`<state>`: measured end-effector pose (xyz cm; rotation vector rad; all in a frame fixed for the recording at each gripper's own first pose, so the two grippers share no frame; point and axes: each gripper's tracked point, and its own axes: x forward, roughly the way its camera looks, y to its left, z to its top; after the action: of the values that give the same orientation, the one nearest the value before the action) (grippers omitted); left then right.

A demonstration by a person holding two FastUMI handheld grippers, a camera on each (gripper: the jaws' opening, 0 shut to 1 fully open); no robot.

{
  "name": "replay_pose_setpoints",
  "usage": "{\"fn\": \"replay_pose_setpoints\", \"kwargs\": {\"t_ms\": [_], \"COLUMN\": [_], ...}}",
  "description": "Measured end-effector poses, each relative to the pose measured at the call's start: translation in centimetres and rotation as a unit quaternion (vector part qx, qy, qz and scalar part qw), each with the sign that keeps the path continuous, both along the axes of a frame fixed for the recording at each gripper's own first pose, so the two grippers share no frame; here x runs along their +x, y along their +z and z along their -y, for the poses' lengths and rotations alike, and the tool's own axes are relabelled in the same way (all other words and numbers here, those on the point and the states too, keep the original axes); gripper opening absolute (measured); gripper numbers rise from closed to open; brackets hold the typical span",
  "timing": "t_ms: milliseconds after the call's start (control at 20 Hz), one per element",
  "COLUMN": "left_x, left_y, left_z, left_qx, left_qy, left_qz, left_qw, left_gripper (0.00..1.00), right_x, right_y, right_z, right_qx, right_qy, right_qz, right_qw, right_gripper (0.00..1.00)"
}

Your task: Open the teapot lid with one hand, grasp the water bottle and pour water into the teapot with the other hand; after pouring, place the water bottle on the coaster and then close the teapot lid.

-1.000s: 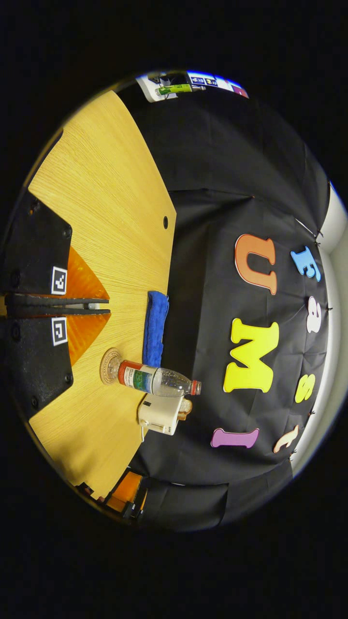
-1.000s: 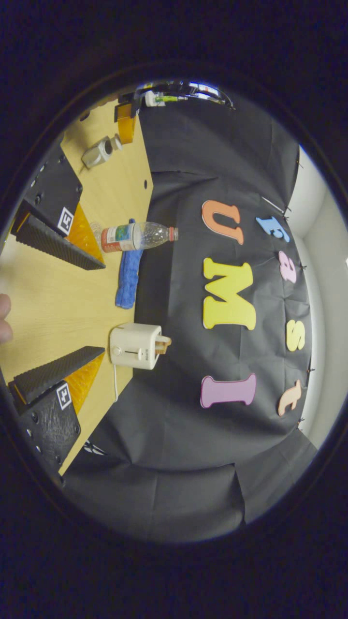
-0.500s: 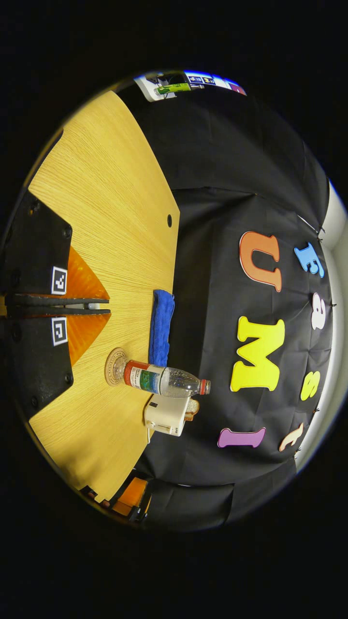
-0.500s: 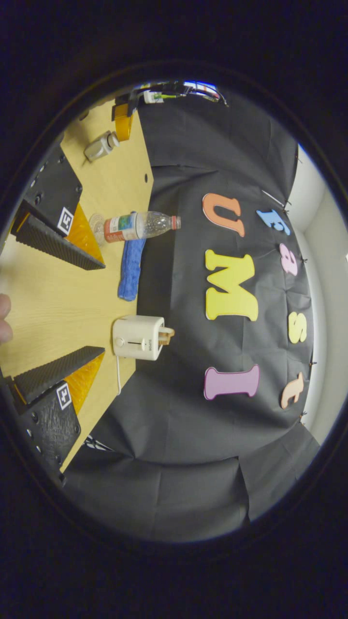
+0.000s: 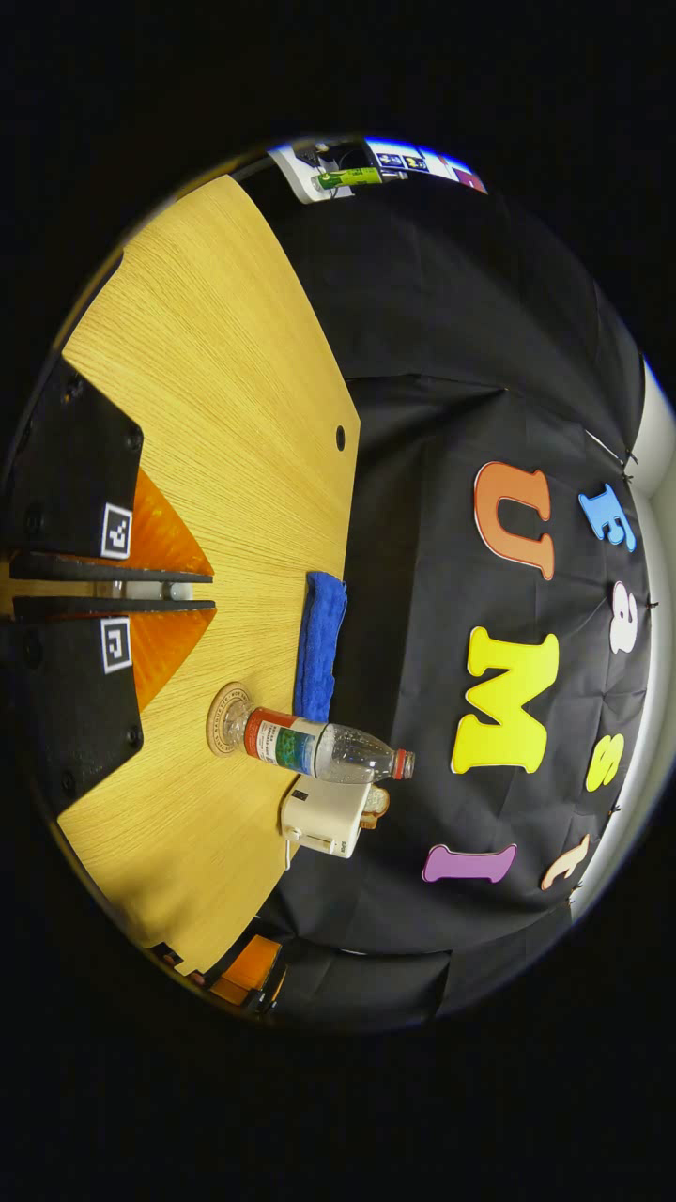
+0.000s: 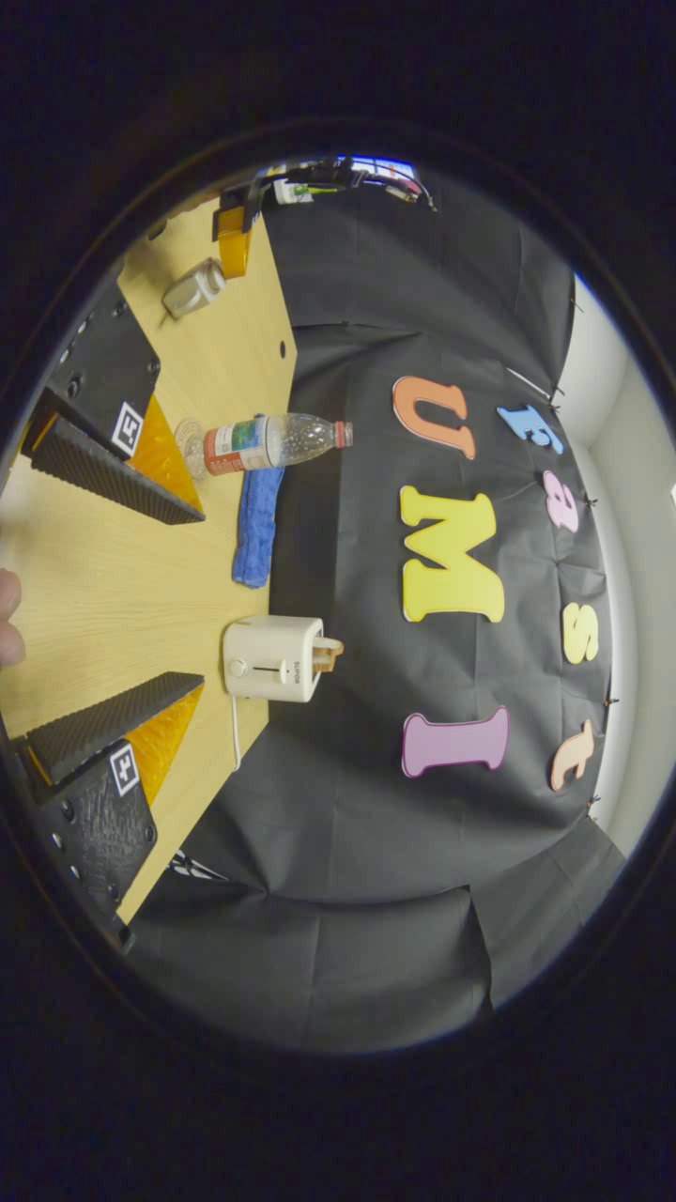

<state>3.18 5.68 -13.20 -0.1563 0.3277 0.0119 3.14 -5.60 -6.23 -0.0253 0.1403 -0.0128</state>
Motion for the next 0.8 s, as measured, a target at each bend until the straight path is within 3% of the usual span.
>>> {"fn": "replay_pose_setpoints", "kwargs": {"t_ms": [150,250,400,500,800], "left_x": [-0.1,-0.2,-0.4,-0.4,-2.4], "left_y": [0.6,1.7,5.4,7.4,13.6], "left_z": [0.0,-0.5,-1.4,-1.6,1.8], "left_qx": [0.007,0.011,0.012,0.026,0.05], "left_qy": [0.005,0.021,0.051,0.059,0.04], "left_qz": [0.007,0.015,0.059,0.079,0.148], "left_qw": [1.0,1.0,0.997,0.995,0.987], "left_gripper": [0.3,0.65,0.9,0.99,0.98], "right_x": [-0.3,-0.4,-0.7,-0.8,-1.7], "right_y": [0.3,0.7,1.8,2.7,5.8], "right_z": [0.3,0.5,0.5,0.0,-1.7], "right_qx": [0.004,0.008,0.019,0.027,0.038], "right_qy": [-0.002,-0.003,-0.002,0.006,0.027], "right_qz": [0.005,0.01,0.025,0.036,0.068], "right_qw": [1.0,1.0,1.0,0.999,0.997], "right_gripper": [0.94,0.94,0.95,0.95,0.94]}}
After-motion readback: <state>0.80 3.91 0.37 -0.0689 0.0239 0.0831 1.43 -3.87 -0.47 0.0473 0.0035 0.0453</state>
